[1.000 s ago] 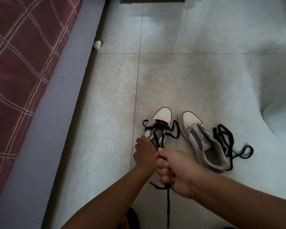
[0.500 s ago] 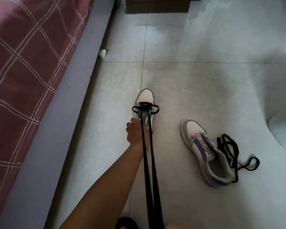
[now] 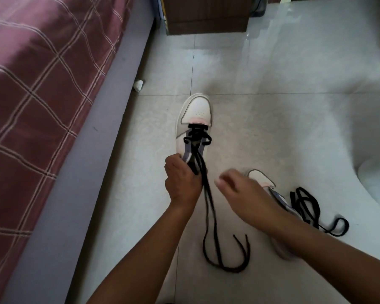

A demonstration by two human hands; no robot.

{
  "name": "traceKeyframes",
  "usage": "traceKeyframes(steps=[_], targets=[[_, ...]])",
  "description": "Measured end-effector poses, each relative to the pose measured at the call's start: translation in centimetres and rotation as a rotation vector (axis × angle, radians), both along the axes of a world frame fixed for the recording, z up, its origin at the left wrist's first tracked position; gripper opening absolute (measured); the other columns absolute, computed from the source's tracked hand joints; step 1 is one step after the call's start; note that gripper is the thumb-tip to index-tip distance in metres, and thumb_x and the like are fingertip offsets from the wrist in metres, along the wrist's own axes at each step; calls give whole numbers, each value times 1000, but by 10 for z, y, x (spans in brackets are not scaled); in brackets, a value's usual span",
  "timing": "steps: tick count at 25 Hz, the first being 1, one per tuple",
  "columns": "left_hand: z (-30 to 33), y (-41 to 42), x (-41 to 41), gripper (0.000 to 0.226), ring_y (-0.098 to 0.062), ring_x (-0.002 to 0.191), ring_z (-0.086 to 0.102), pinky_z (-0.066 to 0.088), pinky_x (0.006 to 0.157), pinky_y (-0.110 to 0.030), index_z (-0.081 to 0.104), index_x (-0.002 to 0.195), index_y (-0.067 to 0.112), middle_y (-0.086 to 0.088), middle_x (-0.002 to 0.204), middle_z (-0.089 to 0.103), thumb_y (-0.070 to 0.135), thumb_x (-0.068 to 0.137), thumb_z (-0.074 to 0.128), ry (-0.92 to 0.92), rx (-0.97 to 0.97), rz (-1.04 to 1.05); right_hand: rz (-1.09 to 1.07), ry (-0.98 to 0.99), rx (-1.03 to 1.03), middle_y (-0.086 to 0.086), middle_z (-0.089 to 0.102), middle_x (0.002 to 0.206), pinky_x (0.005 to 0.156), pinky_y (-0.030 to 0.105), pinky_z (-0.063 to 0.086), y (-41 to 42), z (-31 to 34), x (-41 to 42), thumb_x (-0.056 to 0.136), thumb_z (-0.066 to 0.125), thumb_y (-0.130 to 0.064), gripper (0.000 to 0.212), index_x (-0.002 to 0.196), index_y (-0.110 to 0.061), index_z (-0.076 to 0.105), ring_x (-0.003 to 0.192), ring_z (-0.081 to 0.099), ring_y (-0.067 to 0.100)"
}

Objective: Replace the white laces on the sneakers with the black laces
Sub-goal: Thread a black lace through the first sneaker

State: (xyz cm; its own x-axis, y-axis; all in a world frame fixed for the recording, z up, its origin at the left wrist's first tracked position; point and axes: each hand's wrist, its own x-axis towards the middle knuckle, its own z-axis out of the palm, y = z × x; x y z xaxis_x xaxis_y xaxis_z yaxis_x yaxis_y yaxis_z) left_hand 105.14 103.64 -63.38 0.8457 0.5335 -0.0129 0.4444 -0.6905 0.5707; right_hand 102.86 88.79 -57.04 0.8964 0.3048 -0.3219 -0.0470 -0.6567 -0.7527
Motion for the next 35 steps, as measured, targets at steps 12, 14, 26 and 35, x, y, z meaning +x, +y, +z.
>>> traceKeyframes(steps=[12, 14, 26, 35], targets=[[26, -2, -5, 56, -29, 98, 55, 50, 70, -38, 43, 114, 8, -9, 111, 48, 48, 80, 63, -176, -115, 46, -48, -383, -296, 9, 55, 114, 86, 36, 36, 61, 9, 51, 96, 45, -40, 36, 111, -10, 56, 108, 47, 27], [32, -3, -3, 54, -28, 100, 56, 52, 72, -39, 41, 122, 11, -9, 117, 47, 38, 82, 65, -156, -82, 27, 10, -434, -242, 9, 59, 98, 75, 33, 35, 65, 14, 48, 97, 44, -30, 27, 94, -8, 59, 95, 50, 26], [81, 6, -11, 87, -22, 90, 49, 34, 58, -24, 17, 149, 22, -9, 111, 37, 23, 79, 68, -9, 220, -152, -47, -97, 442, -11, 38, 42, 44, 11, 31, 52, 55, 18, 91, 52, -14, 46, 49, -25, 38, 41, 35, 2], [126, 2, -18, 75, -20, 83, 51, 38, 58, -25, 28, 139, 21, -5, 104, 38, 35, 79, 70, -75, 179, -204, -26, 171, 566, -8, 35, 40, 35, 13, 28, 37, 110, 8, 91, 50, -18, 38, 54, -15, 45, 33, 29, 3]])
